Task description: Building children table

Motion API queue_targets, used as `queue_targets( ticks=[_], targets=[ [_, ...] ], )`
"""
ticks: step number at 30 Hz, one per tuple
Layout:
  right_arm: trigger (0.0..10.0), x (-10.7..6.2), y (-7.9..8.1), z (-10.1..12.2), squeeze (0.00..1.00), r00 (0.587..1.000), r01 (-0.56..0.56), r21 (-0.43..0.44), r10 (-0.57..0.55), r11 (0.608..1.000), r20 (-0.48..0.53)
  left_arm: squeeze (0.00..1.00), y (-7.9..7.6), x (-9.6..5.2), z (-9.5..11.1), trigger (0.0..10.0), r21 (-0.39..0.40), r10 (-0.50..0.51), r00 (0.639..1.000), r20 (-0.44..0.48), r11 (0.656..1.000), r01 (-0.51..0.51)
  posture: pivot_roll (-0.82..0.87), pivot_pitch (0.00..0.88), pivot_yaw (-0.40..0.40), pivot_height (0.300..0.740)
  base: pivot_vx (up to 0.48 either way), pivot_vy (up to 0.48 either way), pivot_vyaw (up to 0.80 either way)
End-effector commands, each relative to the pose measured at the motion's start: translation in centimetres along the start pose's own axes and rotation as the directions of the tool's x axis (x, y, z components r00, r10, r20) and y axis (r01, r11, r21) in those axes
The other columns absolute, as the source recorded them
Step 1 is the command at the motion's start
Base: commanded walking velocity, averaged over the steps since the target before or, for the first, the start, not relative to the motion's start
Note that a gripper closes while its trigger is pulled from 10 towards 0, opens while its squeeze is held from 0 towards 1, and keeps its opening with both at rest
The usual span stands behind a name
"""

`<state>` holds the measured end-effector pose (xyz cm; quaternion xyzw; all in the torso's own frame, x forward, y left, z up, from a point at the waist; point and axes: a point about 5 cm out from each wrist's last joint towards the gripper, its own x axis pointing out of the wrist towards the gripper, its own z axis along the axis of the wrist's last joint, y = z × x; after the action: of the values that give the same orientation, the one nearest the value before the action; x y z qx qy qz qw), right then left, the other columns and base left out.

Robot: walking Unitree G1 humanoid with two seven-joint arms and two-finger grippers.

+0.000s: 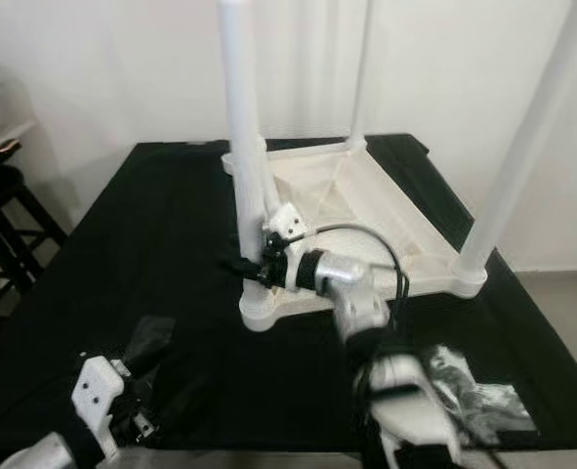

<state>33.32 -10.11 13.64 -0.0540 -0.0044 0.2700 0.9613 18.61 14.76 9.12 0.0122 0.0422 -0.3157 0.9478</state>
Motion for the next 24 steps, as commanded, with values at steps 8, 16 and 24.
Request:
queue_targets(
  ticks=[8, 16, 24],
  targets=[
    [0.0, -4.5, 0.6, -2.9, 0.0, 0.949, 0.248, -0.141, -0.269, 0.959, -0.164, 0.0, 0.3, -0.2, 0.3, 10.0, -0.019, -0.015, 1.0, 0.0, 1.0, 0.015, -0.1, 0.064, 0.064, 0.74, 0.0, 0.0, 0.0],
    [10.0, -3.7, 0.6, -1.9, 1.0, 0.949, 0.237, -0.127, -0.257, 0.963, -0.179, 0.0, 0.3, 0.1, 0.4, 10.0, -0.026, -0.004, 1.0, 0.013, 1.0, 0.004, -0.09, 0.053, 0.051, 0.74, 0.0, 0.0, 0.0],
    [10.0, -0.4, 0.9, 3.2, 0.07, 0.923, -0.384, -0.123, 0.383, 0.915, -0.035, 0.0, 0.1, 0.5, 0.5, 10.0, -0.027, -0.003, 1.0, 0.021, 1.0, 0.003, -0.08, 0.043, 0.046, 0.74, 0.0, 0.0, 0.0]
  ],
)
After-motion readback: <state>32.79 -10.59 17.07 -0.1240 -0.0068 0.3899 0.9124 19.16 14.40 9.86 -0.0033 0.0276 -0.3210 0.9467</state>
